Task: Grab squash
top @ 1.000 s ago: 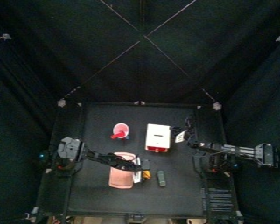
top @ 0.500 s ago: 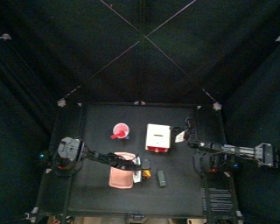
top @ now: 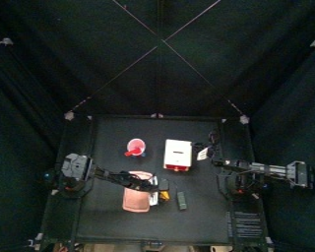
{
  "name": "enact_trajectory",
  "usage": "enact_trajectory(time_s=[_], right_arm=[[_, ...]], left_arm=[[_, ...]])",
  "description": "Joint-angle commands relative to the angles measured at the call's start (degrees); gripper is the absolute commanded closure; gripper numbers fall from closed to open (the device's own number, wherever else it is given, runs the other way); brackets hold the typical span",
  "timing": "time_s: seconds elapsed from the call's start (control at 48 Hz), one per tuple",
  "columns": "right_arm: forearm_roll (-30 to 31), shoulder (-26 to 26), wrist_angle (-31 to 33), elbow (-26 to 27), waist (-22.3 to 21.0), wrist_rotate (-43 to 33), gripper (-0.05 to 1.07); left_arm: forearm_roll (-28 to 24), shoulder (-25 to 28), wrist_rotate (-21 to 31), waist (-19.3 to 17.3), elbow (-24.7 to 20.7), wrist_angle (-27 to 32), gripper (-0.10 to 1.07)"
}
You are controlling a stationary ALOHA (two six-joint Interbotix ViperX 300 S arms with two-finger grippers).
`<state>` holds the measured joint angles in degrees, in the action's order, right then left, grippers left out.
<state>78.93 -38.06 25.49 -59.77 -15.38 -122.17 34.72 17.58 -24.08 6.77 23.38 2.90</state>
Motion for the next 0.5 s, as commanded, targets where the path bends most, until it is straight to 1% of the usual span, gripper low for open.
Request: enact_trajectory(time_s=[0.0,0.479], right_arm=[[0.2,-0.2,-0.1,0.5,-0.1,0.1,0.64],[-0.5,-0.2,-0.1,0.3,-0.1,0.1,0.64]], left_arm=[[-0.6,-2.0,-0.1,0.0,-0.4,-0.8,0.17],[-0.7,-1.8,-0.3,0.1,-0.5,-0.9,0.17]])
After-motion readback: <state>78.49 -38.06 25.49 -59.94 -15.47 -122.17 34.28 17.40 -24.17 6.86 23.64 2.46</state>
